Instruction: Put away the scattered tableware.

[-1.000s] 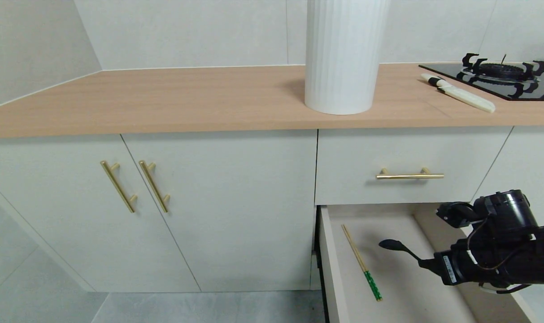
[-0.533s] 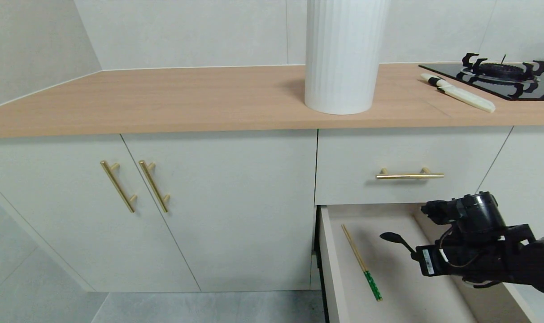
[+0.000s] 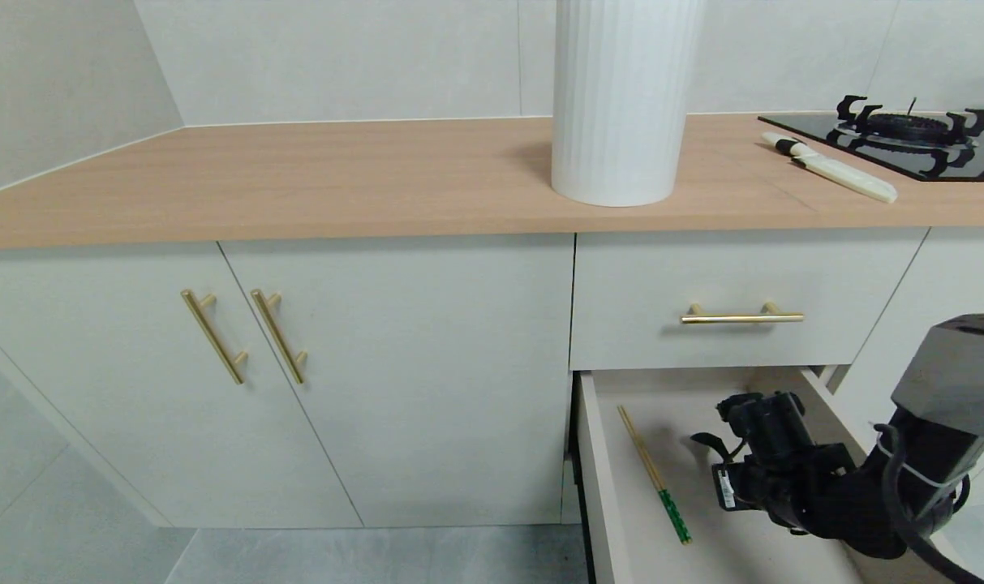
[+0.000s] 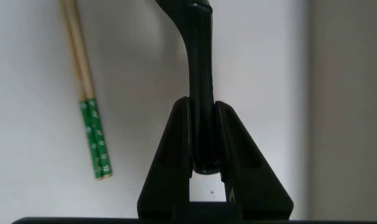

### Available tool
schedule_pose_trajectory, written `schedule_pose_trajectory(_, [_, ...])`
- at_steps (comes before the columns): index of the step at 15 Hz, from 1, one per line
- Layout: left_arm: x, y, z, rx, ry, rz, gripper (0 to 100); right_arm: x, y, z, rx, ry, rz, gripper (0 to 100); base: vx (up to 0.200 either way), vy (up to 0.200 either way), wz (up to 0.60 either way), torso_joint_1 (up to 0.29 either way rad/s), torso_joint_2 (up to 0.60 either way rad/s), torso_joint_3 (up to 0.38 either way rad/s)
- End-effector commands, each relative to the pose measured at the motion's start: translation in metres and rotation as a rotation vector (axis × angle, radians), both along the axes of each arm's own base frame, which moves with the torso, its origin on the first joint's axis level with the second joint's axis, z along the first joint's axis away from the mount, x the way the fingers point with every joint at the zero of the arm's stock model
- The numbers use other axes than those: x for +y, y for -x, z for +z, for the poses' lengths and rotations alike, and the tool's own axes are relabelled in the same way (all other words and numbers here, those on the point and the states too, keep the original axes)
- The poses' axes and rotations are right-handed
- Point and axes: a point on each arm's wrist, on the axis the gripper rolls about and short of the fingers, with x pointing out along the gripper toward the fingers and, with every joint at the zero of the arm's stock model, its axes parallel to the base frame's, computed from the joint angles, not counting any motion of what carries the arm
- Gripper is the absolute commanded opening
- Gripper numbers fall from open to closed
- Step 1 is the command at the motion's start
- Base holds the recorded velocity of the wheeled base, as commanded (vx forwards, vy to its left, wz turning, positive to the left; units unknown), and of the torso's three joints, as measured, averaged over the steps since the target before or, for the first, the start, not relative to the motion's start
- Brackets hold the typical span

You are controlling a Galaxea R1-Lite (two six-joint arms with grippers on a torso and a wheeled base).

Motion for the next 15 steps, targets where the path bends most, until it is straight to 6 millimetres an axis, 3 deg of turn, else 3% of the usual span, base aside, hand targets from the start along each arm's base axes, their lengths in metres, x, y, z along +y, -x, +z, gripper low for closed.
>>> schedule_pose_trajectory(1, [0.0,0.0,0.0,0.0,0.001,0.001,100,0.0007,0.0002,-0.0211,0.047,0.047,-0.018,0,0.0,0.0,0.0,0.0,0.0,0.0])
schedule_pose_trajectory(12, [0.0,0.0,0.0,0.0,0.001,0.001,100,0.0015,-0.0014,-0.0239,0.029,0.053,-0.026,0,0.0,0.0,0.0,0.0,0.0,0.0])
schedule_pose_trajectory(13, [0.0,0.0,0.0,0.0,0.001,0.001,100,0.0016,-0.0019,-0.0236,0.026,0.053,-0.025,100,0.0,0.0,0.0,0.0,0.0,0.0])
schedule_pose_trajectory(15, [0.0,0.0,0.0,0.0,0.001,0.001,100,0.0017,-0.0019,-0.0232,0.025,0.052,-0.025,100,0.0,0.0,0.0,0.0,0.0,0.0])
